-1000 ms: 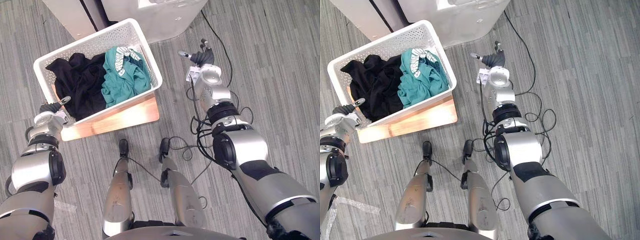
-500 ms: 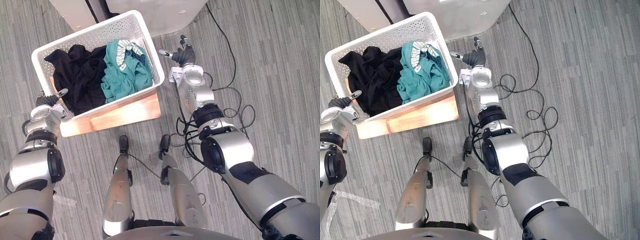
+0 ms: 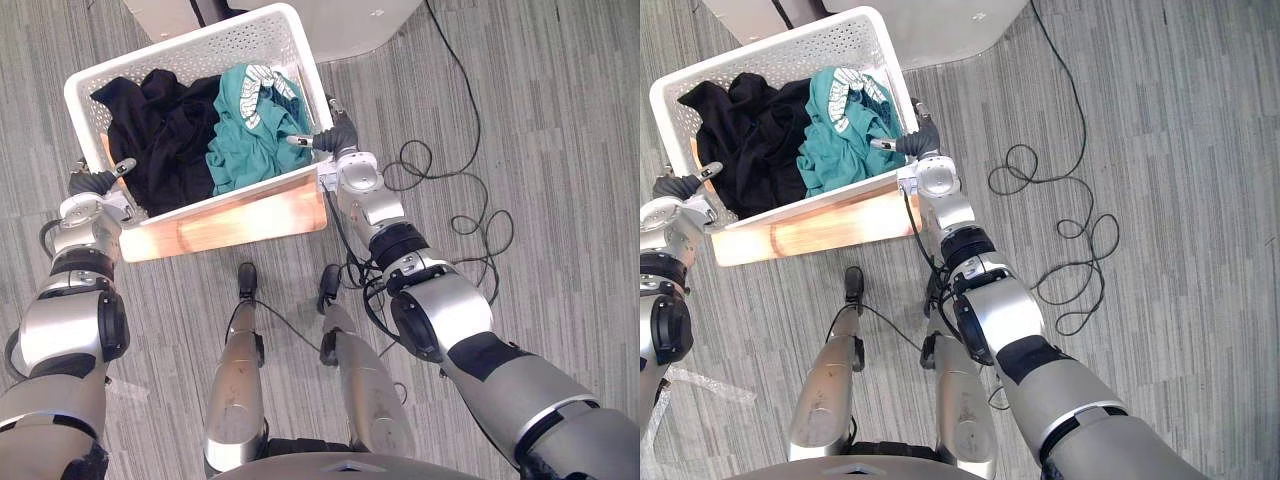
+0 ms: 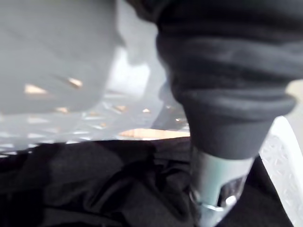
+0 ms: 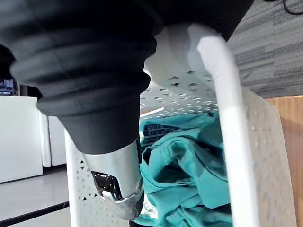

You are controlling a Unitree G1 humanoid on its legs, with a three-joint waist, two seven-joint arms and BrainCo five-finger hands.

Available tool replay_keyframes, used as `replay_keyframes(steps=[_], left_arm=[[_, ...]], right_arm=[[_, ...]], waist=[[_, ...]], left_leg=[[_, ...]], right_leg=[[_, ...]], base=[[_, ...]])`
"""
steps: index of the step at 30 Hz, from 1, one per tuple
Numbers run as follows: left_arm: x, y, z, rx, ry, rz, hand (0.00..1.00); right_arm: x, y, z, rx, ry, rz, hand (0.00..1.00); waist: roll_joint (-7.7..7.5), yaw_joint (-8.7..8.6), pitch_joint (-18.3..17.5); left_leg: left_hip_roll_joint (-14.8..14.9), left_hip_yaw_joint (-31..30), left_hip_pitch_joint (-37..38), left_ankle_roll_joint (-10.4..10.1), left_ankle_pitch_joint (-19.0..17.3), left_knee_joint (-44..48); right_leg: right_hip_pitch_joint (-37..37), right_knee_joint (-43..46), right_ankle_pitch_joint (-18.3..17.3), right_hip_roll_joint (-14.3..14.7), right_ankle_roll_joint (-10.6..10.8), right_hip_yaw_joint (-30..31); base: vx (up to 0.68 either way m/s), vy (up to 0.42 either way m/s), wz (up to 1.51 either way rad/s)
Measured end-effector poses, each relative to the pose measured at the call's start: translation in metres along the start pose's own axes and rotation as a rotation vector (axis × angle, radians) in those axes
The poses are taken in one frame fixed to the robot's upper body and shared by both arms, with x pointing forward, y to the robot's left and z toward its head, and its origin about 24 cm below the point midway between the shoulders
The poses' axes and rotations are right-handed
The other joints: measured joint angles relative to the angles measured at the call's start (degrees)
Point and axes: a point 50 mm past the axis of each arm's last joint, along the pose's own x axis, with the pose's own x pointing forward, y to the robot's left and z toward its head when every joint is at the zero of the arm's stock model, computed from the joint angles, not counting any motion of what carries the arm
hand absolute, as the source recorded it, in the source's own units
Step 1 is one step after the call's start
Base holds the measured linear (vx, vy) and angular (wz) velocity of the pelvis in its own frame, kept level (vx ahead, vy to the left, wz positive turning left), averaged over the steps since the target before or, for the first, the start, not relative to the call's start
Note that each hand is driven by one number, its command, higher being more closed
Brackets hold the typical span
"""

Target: Pick up the laundry basket with both hands and put the clothes into the washing machine.

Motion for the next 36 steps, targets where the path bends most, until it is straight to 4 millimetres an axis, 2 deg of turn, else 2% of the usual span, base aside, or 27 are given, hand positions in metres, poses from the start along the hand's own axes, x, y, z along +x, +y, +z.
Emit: replay_keyframes(steps=[4, 5, 6, 12, 15, 22, 30, 36], left_arm=[[0.0, -0.001, 0.004, 0.005, -0.014, 0.01, 0.0], [0.0, -0.002, 0.005, 0.006, -0.017, 0.008, 0.0], [0.0, -0.003, 0.006, 0.007, -0.024, 0.005, 1.0], [-0.002, -0.012, 0.015, 0.019, -0.071, -0.028, 1.0], [-0.002, -0.014, 0.015, 0.018, -0.072, -0.033, 1.0], [-0.002, -0.019, 0.013, 0.059, -0.068, -0.046, 1.0], [-0.006, -0.035, -0.002, 0.104, -0.029, -0.086, 1.0], [-0.007, -0.039, -0.012, 0.09, -0.002, -0.097, 1.0]], right_arm=[[0.0, 0.0, 0.0, -0.016, -0.003, 0.001, 0.0], [0.0, 0.0, 0.0, -0.026, -0.006, 0.0, 1.0], [-0.001, -0.001, 0.0, -0.042, -0.012, -0.002, 1.0], [-0.001, -0.012, -0.001, -0.108, -0.021, -0.025, 1.0], [-0.001, -0.013, -0.002, -0.166, -0.026, -0.019, 1.0], [-0.002, -0.015, -0.007, -0.174, -0.015, -0.02, 1.0], [-0.009, -0.029, -0.032, 0.013, 0.066, -0.076, 1.0], [-0.013, -0.034, -0.042, 0.104, 0.092, -0.1, 1.0]], waist=[[-0.22, 0.03, 0.1], [-0.27, 0.03, 0.1], [-0.32, 0.03, 0.2], [-0.47, 0.18, 0.2], [-0.46, 0.3, 0.2], [-0.46, 0.42, 0.2], [-0.44, 1.28, 0.2], [-0.4, 1.71, 0.2]], left_leg=[[0.1, -0.3, -0.1, -0.1, 0.1, 0.0], [0.1, -0.4, -0.2, -0.2, 0.1, 0.0], [0.1, -0.7, -0.3, -0.2, 0.2, 0.0], [0.3, -2.0, -1.1, -0.5, 0.3, 0.0], [0.3, -2.0, -1.0, -0.4, 0.4, 0.0], [0.3, -2.0, -0.7, -0.1, 0.9, 0.0], [0.2, -1.7, 1.0, -0.1, 0.7, 0.0], [0.2, -0.6, 1.9, -0.5, 0.3, -0.1]], right_leg=[[0.0, 0.1, 0.2, 0.0, -0.1, -0.3], [0.0, 0.1, 0.2, 0.0, -0.1, -0.4], [0.0, 0.1, 0.2, 0.0, -0.1, -0.5], [-0.1, 0.0, 0.2, 0.0, -0.1, -1.8], [-0.1, 0.0, 0.2, -0.1, -0.2, -1.8], [0.2, 0.1, 0.3, -0.1, -0.3, -1.8], [1.9, 0.0, 0.3, -0.3, -0.3, -1.7], [2.3, 0.1, 0.6, -0.5, -0.3, -1.5]], base=[[0.0, 0.007, 0.03], [0.0, 0.01, 0.05], [0.0, 0.011, 0.07], [0.0, 0.027, 0.1], [0.01, 0.037, 0.0], [0.02, 0.036, 0.01], [0.01, 0.035, 0.0], [0.0, 0.029, -0.06]])
